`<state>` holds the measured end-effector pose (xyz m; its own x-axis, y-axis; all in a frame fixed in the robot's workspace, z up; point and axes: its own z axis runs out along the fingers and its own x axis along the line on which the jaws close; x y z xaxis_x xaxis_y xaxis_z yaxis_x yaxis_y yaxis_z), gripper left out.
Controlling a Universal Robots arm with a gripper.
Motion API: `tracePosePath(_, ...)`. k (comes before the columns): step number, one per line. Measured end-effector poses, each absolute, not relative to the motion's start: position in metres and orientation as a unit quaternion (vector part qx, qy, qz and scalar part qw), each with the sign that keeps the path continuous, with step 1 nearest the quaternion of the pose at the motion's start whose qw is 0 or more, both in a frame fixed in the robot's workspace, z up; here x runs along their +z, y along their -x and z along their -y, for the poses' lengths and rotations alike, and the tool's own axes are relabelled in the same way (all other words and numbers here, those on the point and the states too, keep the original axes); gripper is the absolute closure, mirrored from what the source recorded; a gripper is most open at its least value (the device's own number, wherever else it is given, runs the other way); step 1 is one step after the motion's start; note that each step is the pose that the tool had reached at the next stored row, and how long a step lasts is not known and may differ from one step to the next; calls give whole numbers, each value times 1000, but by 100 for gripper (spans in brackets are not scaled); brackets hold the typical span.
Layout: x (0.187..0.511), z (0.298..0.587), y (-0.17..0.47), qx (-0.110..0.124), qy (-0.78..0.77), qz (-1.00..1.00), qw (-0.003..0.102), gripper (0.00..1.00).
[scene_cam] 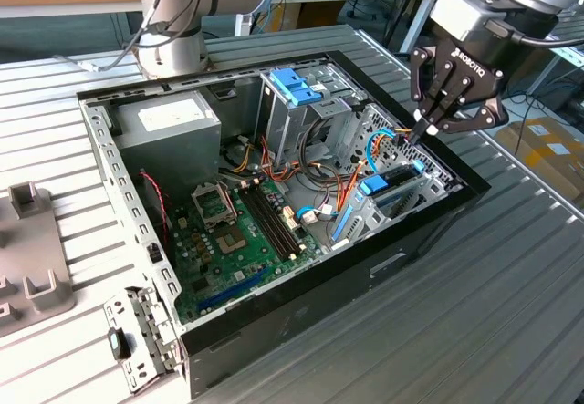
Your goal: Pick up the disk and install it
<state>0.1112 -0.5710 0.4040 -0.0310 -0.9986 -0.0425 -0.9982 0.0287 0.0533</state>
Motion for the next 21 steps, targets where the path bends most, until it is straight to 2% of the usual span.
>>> tracePosePath(21,393,571,-128,-36,-696,717,5,89)
